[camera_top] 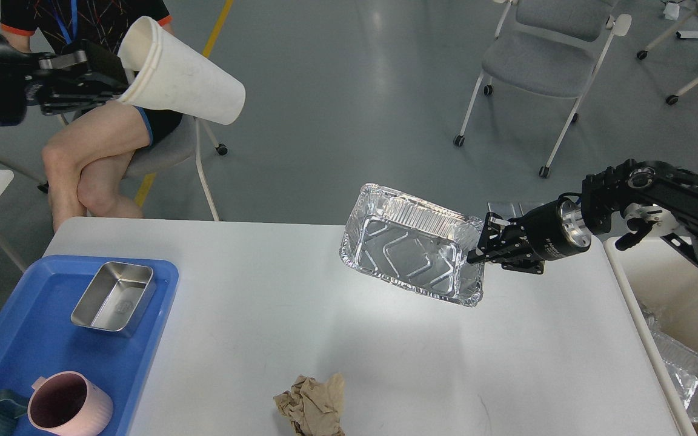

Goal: Tidy desktop
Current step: 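Lift the paper cup and drop it into the held foil tray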

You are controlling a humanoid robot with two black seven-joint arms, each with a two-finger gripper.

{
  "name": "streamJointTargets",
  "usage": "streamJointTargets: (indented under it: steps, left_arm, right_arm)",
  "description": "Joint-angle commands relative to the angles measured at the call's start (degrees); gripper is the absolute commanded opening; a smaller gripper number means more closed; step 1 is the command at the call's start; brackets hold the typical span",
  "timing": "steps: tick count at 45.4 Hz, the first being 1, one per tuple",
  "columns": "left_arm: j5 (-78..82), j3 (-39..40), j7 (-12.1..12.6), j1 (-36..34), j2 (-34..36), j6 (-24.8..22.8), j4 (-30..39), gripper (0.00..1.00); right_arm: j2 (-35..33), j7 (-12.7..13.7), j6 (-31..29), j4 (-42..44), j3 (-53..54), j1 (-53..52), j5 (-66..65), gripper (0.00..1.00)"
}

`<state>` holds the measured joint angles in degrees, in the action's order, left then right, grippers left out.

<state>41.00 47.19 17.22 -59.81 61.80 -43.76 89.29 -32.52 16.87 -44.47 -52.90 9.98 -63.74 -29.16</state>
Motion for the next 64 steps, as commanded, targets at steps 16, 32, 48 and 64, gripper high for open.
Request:
streamJointTargets:
  steps: [16, 32, 48, 64]
  left_arm:
    - [16.21, -7.11, -0.26, 1.36, -45.36, 5.71, -19.49, 0.06]
    - [18.24, -9.84, -0.61, 4.97, -52.31, 7.73, -30.75, 0.53]
    - [17.27, -10.02, -0.17, 4.0, -51.17, 9.66, -30.58, 0.95]
    - [17.36, -10.1, 0.01, 3.83, -51.34, 9.57, -30.49, 0.97]
  right_arm:
    - [-1.5, -0.08, 0.44, -3.26, 1.62, 0.02, -0.02, 0.0]
    - [-1.41, -0.08, 0.53, -3.7, 2.06, 0.46, -0.11, 0.0]
    - [-1.41, -0.08, 0.53, -3.7, 2.14, 0.46, -0.2, 0.0]
    - [-1.41, -0.08, 0.53, -3.7, 2.14, 0.46, -0.2, 0.0]
